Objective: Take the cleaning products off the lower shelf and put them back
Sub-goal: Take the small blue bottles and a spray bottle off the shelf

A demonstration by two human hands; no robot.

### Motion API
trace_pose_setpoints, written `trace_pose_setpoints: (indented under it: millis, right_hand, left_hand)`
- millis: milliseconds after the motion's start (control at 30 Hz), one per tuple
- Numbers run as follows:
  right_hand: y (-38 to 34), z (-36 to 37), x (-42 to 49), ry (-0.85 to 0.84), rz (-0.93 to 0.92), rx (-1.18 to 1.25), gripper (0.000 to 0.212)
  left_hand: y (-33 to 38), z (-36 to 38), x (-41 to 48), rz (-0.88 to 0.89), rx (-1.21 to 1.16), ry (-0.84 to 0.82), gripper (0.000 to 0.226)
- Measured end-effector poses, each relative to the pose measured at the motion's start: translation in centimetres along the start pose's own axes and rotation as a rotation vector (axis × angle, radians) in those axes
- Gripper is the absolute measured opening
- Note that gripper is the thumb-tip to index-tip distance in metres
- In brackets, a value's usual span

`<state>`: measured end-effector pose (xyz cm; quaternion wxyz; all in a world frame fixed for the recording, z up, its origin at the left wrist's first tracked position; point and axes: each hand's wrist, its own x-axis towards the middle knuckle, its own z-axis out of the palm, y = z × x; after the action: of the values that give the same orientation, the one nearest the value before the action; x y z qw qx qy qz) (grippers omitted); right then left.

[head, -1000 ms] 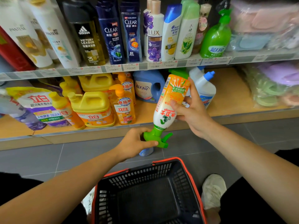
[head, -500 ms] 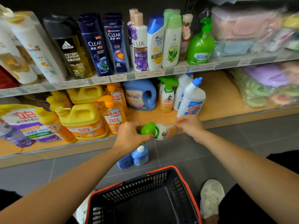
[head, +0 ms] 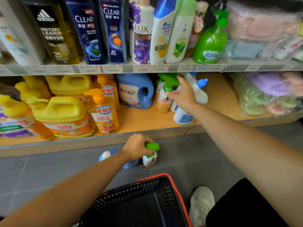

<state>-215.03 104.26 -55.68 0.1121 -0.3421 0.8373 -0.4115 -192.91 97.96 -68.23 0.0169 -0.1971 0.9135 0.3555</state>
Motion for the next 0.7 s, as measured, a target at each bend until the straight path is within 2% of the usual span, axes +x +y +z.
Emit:
trace_pose_setpoints:
  millis: [100,200,300,367,500,567,700]
  right_hand:
    - [0.0,1.9,0.7,0.023,0.044,-0.003,0.078]
    - [0.2,3.0,0.6,0.157,0.025,-0.065,0.079]
    - [0.6,3.6,-0.1,0.240,0.003,-0.129,0.059]
    - [0.7,3.8,-0.7,0.226,-0.025,-0.210,0.043]
    - [0.5,3.1,-1.0,0.118,-0.067,-0.187,0.037]
    - [0.3,2.0,-1.2,0.095,-0.072,-0.163,0.038]
    - [-1.3,-0.6,-2.1,0.054,-0.118,-0.078,0.039]
  left_hand:
    - [-1.0,0.8,0.9,-0.058,0.081,0.056,0.033]
    - [-1.5,1.1,1.8,-0.091,0.092,0.083,0.038]
    - [-1.8,1.5,2.2,-0.107,-0.038,0.025,0.041]
    - [-1.9,1.8,2.2,-0.078,-0.099,-0.032,0.041]
    - [-2.0,1.1,2.1,-0.067,-0.242,-0.059,0.049]
    - [-1.7,0.0,1.7,-0.068,-0.266,0.017,0.045]
    - [0.5,-4.5,1.6,-0.032,-0.243,0.316,0.024]
